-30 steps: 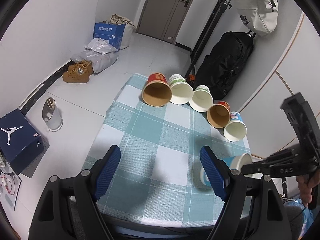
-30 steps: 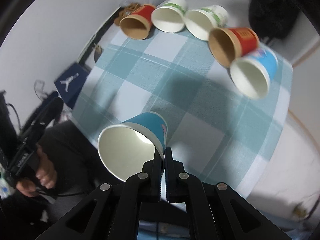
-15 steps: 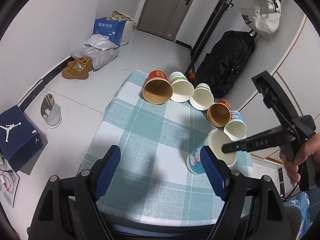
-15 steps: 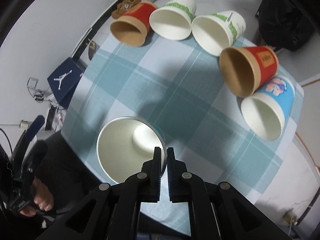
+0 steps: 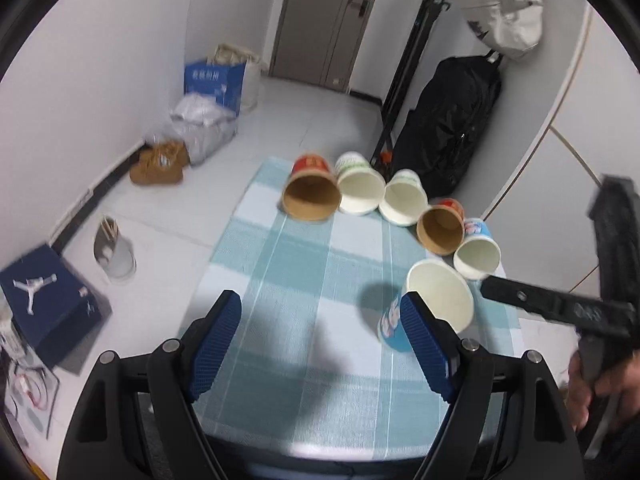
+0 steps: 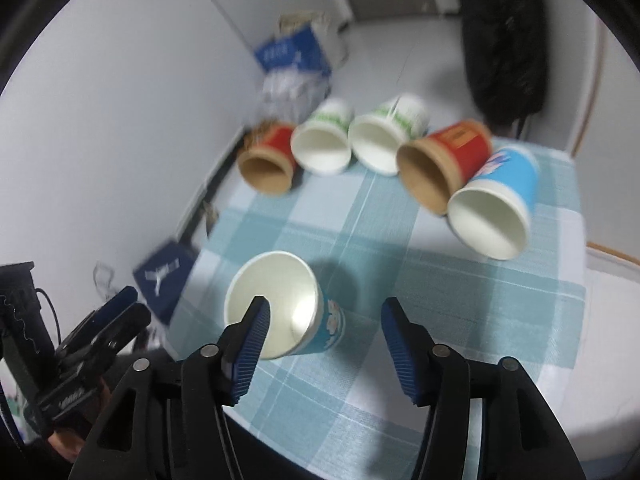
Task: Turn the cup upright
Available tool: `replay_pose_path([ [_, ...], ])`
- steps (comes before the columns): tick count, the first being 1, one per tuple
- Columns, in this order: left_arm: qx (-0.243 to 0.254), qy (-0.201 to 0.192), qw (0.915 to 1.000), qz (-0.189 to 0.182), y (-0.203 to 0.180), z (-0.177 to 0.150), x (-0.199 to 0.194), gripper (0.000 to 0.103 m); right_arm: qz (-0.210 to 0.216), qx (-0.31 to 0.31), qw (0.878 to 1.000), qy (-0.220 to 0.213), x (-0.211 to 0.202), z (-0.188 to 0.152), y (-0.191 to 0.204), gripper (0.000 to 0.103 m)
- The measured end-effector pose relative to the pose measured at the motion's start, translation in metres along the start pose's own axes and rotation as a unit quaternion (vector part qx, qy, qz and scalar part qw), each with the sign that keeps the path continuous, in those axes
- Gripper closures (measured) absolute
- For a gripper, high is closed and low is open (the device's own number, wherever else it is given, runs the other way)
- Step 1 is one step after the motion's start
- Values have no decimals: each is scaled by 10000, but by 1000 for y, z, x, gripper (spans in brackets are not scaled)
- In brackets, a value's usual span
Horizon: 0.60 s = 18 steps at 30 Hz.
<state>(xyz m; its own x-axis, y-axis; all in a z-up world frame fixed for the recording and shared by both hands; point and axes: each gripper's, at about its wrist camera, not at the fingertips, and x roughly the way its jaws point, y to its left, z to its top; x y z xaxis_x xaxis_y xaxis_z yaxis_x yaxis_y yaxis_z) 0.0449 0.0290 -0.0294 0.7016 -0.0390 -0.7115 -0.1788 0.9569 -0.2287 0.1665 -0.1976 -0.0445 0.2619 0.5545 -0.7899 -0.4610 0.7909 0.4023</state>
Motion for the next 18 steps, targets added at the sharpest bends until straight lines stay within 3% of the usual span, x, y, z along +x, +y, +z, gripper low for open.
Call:
replay_pose_path([
  [5, 532, -355, 9979, 65, -19, 4, -7, 25, -44, 16, 9930, -1184, -38, -35, 11, 28],
  [9, 749, -526, 9958, -4, -30, 4, -10, 25, -222, 9, 9783, -2058, -63, -60, 21, 19],
  [13, 646, -492, 9967, -41, -29, 2, -8, 25, -469, -79, 9667, -2516, -70, -80, 30, 16],
  [18, 644, -576, 9963, -12, -33, -2, -11, 25, -525, -79, 9632, -2634, -70, -95, 29, 14],
])
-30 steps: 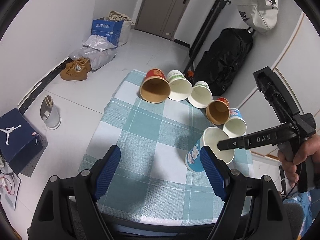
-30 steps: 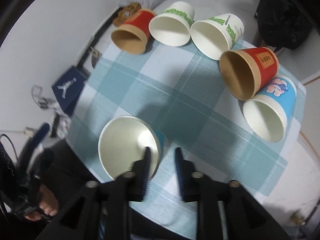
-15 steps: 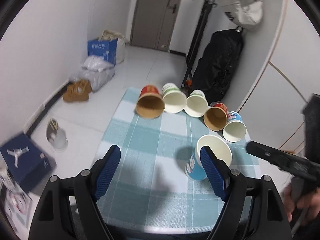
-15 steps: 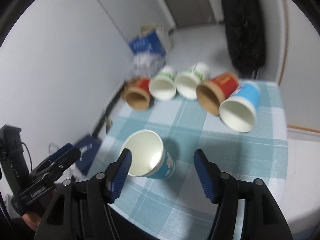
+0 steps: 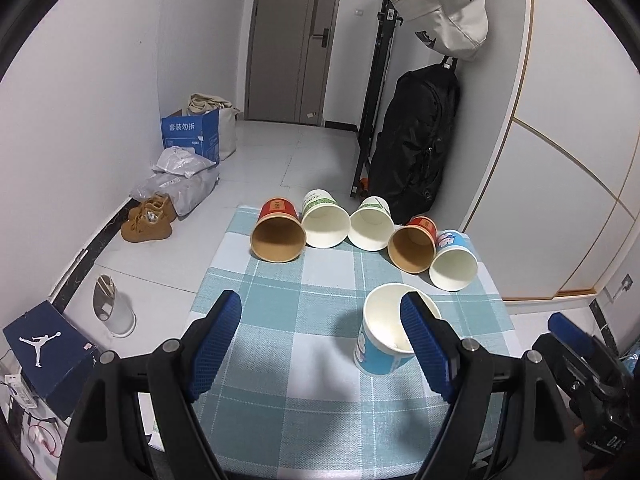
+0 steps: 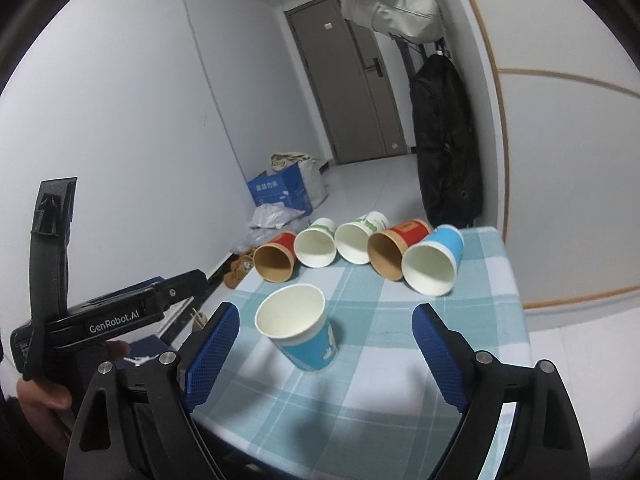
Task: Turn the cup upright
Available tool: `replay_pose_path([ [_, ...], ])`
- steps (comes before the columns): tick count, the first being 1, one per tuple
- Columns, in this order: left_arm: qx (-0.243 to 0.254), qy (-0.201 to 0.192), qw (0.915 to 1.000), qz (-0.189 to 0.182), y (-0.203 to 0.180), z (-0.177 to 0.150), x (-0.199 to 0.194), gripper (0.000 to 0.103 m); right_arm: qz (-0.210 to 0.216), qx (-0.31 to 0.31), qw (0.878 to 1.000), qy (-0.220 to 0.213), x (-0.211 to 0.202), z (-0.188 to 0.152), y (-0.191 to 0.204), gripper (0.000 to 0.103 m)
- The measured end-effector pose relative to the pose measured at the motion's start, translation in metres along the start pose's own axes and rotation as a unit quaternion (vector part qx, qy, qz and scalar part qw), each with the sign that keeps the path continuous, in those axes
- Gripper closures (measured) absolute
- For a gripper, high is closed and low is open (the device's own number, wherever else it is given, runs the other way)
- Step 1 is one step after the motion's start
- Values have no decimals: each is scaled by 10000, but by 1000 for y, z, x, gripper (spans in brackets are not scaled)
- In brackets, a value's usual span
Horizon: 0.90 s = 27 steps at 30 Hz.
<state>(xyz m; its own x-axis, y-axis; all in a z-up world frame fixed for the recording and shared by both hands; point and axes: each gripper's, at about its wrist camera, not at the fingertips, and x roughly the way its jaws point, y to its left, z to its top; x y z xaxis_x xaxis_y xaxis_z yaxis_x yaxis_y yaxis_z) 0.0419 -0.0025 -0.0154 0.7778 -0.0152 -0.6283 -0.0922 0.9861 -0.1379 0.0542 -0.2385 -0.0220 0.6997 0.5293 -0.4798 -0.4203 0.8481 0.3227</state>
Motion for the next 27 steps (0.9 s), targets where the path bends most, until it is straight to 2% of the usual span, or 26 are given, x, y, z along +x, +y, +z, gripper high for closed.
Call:
replay_pose_path([
  [4, -42, -47, 10000, -40, -1, -4, -4, 25, -20, 119, 9999, -71, -1, 0, -7, 14],
  [8, -15, -265, 9996, 30, -4, -4, -11, 25, -25, 61, 9999, -147, -5, -3, -4, 14],
  [27, -38, -171, 9998, -127, -7, -8, -8, 25, -57, -103, 9998, -173, -12, -10, 4, 12],
])
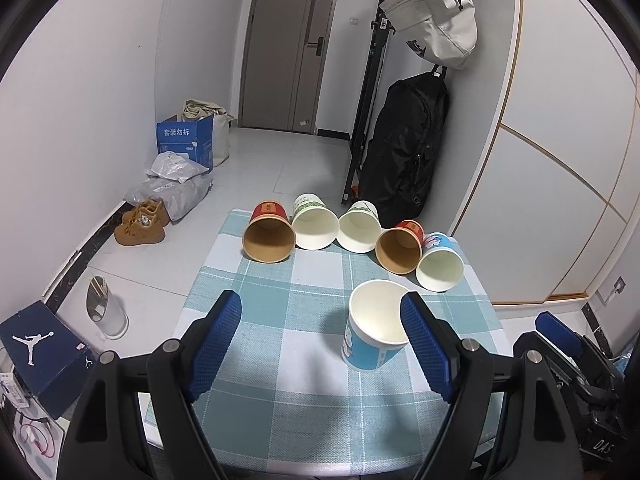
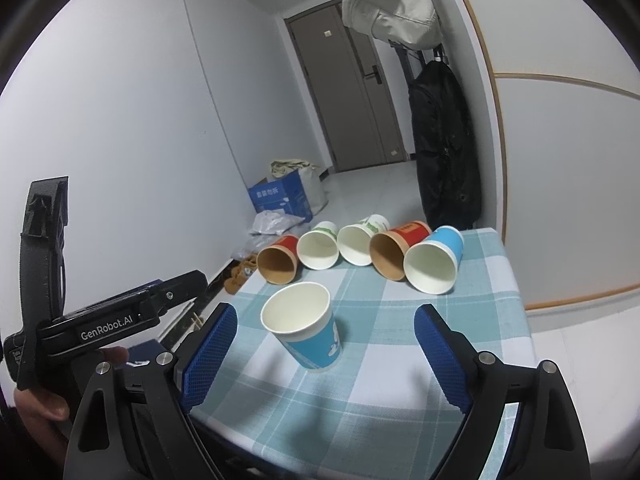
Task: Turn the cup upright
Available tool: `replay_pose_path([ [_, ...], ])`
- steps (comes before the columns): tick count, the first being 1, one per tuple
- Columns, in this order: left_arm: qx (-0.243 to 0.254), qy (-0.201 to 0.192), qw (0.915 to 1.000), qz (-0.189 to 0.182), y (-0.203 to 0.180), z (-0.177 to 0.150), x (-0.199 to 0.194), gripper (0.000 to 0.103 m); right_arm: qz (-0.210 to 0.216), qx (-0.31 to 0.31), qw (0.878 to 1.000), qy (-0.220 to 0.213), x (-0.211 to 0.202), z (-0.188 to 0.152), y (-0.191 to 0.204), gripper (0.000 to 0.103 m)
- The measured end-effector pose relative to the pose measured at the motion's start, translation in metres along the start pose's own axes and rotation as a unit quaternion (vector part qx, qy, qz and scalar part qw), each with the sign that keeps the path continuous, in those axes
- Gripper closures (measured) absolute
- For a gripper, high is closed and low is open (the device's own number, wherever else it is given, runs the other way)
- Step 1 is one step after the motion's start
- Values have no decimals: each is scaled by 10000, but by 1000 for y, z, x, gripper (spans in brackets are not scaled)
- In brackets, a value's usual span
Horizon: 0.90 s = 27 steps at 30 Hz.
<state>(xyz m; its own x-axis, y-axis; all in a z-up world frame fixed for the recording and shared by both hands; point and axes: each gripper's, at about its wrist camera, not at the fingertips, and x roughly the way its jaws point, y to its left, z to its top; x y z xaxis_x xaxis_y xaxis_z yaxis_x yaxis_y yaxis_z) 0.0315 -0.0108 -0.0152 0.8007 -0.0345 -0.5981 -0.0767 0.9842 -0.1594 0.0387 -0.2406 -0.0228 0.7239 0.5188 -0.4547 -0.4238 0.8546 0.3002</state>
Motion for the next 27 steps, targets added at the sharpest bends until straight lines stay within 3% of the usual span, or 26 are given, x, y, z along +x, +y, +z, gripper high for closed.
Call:
replay_pose_path([
  [27, 63, 21, 10000, -73, -4, -1, -1, 25, 3, -56, 10000, -16, 1, 1, 1, 11],
])
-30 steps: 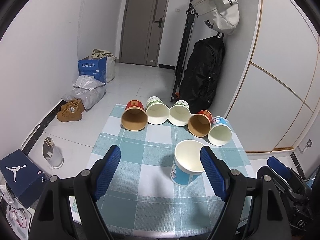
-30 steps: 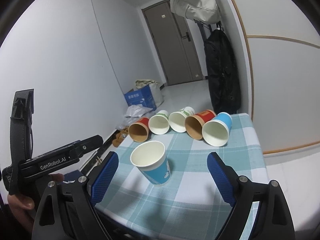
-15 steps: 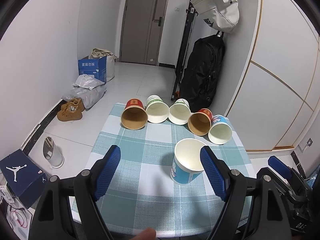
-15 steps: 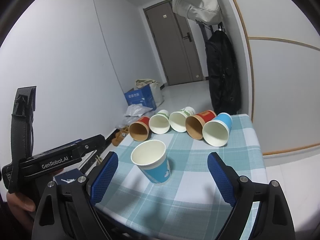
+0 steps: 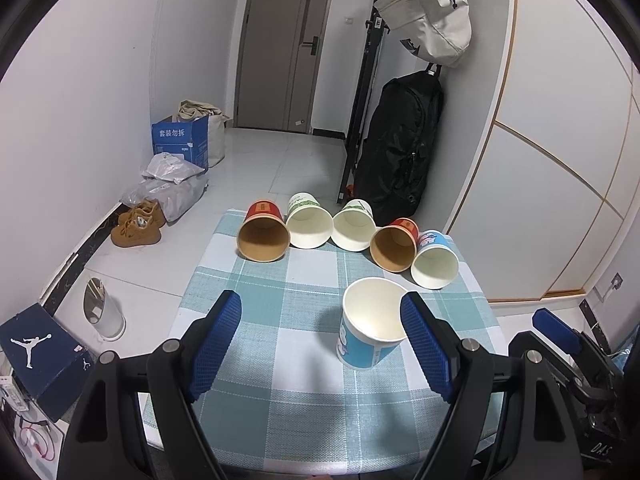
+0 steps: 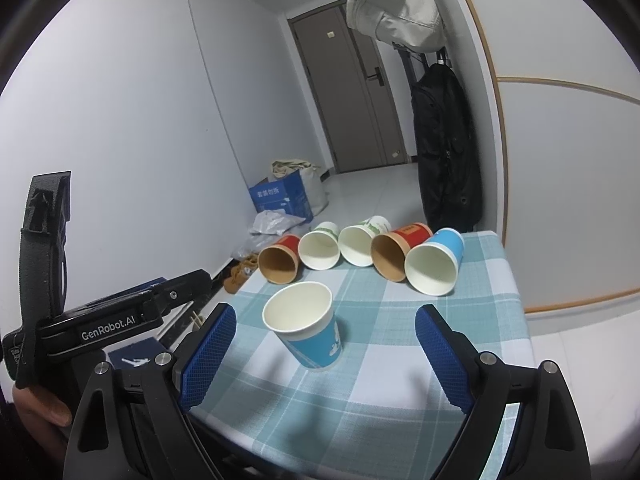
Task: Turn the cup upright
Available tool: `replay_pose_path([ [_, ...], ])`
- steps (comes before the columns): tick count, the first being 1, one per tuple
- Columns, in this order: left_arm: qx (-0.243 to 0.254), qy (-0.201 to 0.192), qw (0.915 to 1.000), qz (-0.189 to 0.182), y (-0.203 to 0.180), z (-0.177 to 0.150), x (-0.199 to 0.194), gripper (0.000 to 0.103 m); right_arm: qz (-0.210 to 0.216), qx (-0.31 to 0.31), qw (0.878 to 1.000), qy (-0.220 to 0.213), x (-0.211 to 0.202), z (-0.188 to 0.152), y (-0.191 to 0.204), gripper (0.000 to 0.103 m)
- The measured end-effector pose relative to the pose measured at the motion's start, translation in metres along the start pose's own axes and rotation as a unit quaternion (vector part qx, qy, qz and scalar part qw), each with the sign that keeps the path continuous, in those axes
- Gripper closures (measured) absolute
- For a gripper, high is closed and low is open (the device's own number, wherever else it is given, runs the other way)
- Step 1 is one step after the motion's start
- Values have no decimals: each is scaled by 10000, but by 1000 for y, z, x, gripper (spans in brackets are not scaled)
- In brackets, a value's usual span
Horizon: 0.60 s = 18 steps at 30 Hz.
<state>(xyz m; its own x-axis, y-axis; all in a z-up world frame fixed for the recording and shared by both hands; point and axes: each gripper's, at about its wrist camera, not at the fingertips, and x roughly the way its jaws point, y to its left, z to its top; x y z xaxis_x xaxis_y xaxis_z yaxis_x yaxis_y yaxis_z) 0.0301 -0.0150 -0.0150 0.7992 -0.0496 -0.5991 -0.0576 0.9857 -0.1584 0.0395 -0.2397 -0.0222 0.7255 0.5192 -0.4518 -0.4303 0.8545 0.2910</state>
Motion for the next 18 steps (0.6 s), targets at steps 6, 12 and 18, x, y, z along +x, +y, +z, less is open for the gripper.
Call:
replay_pose_path([
  [6, 0, -17, 10000, -26, 0, 0, -1, 25, -17, 7, 10000, 11, 1, 0, 0, 11],
  [12, 28, -32, 10000, -54, -1, 1, -1, 25, -18, 6, 10000, 25, 1, 0, 0, 11],
  [18, 77, -179, 9997, -132, -3, 2, -5, 25, -64, 25, 9999, 117, 4, -1, 0, 11],
])
